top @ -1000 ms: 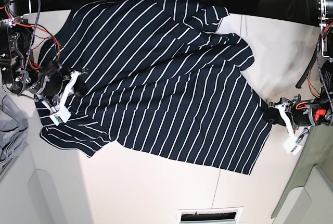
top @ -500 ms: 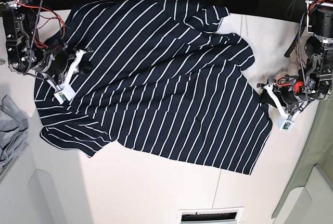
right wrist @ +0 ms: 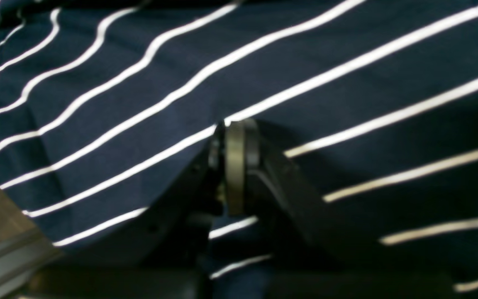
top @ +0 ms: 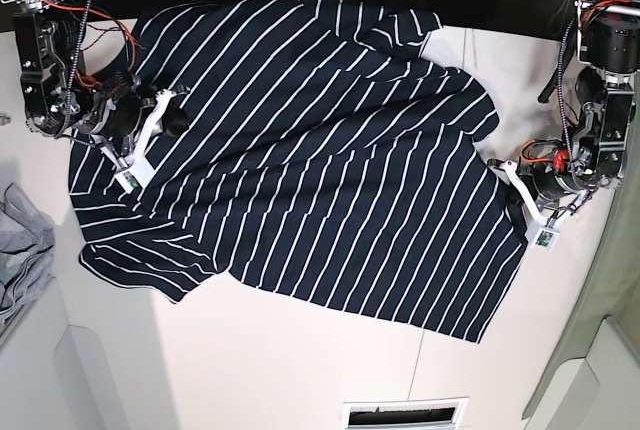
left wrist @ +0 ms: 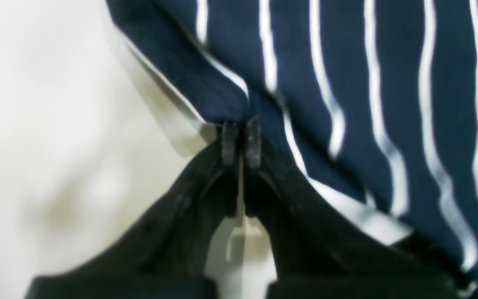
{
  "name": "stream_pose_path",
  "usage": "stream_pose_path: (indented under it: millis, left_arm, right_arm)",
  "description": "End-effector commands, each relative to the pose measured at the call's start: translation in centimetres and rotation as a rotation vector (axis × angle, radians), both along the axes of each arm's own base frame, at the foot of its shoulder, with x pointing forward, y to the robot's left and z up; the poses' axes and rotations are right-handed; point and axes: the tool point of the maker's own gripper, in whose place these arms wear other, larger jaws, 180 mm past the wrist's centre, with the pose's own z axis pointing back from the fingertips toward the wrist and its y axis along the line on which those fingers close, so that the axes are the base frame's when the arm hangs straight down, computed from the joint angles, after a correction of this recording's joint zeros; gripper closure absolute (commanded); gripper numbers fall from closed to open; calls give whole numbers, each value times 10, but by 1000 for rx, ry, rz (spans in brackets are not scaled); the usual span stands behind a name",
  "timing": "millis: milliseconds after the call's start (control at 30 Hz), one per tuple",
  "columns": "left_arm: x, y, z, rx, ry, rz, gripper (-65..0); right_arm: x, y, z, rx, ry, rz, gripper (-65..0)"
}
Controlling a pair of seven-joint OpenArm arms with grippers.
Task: Layout the t-shirt on the table in an organized manner, then fold the t-shirt properly
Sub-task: 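Pull the shirt edges apart with both grippers to stretch it flat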
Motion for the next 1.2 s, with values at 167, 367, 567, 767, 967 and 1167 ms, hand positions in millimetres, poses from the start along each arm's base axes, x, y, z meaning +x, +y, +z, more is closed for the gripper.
stream_pose_path:
  millis: [167,367,567,767,967,1167]
  left_arm:
    - [-7,66,48,168,83,-13,0]
    - [-14,84,81,243,141,-40,0]
    - [-23,119,104,336,179,-16,0]
    - [-22,125,117,309,161,-9,-43]
    - [10,84,128,201,-31,-93,-117]
    - [20,32,103,70,-74,-127,-288]
  right_arm:
    - [14,-22,4,-121,-59,16,0]
    - [22,-30,6,-158,-99,9,0]
    - [34,-47,8,-247,-126,-34,0]
    - [64,-73,32,-317,-194,-72,0]
    - [94,-86,59,-339,-264,-108,0]
    - [92,-62,59,-205,-224,-126,0]
